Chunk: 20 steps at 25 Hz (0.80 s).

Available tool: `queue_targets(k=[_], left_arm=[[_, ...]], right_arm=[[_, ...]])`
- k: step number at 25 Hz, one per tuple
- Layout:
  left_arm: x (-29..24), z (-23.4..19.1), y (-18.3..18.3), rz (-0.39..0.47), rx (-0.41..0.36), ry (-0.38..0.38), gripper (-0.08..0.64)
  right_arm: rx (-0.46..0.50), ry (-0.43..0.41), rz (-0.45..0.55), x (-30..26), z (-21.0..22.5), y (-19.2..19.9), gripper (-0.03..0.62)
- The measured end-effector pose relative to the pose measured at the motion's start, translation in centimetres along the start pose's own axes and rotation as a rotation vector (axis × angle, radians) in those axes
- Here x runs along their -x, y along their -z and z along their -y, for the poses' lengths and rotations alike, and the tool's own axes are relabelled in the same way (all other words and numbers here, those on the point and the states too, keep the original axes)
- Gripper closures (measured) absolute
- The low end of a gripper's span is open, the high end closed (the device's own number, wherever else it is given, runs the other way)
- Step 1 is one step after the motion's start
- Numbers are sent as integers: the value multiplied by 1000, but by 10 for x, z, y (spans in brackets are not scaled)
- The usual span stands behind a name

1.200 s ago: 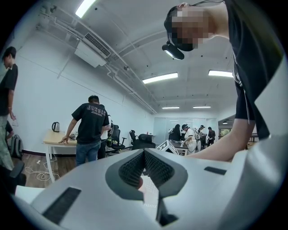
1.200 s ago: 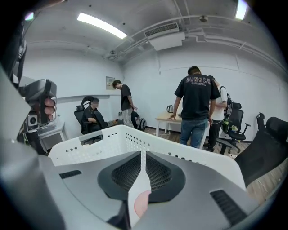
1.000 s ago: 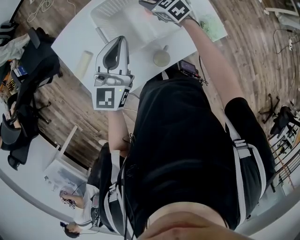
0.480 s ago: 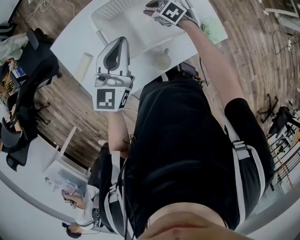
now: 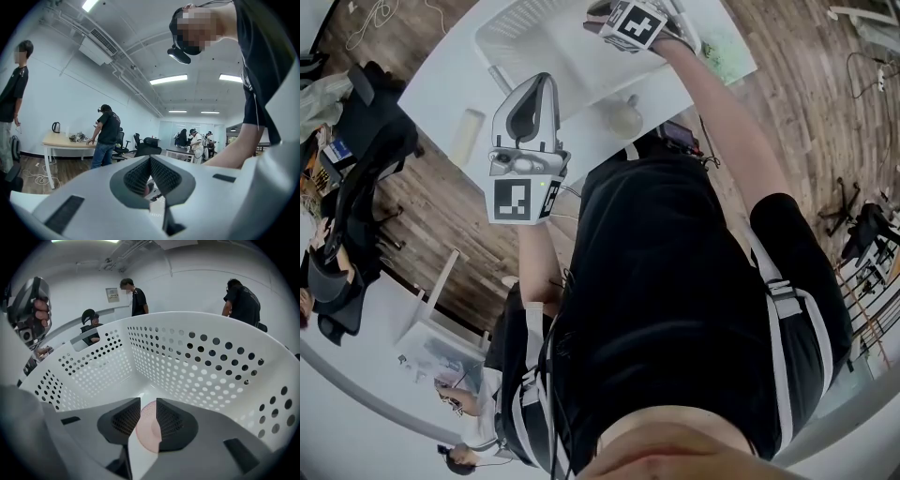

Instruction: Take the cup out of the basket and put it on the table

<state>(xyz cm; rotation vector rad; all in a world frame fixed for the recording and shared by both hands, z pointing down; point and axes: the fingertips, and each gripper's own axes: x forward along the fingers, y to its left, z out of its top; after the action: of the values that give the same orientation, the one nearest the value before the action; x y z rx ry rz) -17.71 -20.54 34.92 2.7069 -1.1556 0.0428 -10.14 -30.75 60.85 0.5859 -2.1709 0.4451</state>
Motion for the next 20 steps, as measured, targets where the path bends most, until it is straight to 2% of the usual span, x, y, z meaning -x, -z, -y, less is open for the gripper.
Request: queue_targets(k=[8,11,20], left_arm=[[-1,-2,1,-4,4,-2,541],[0,-3,0,-5,3,-4,541],[1,-3,2,-8,4,-6,541]], right_arm=[[13,-35,-7,-4,-8,0,483],[-1,-19,8,-2,-5,-3,561],[47,-20,53,3,-11,-12,568]])
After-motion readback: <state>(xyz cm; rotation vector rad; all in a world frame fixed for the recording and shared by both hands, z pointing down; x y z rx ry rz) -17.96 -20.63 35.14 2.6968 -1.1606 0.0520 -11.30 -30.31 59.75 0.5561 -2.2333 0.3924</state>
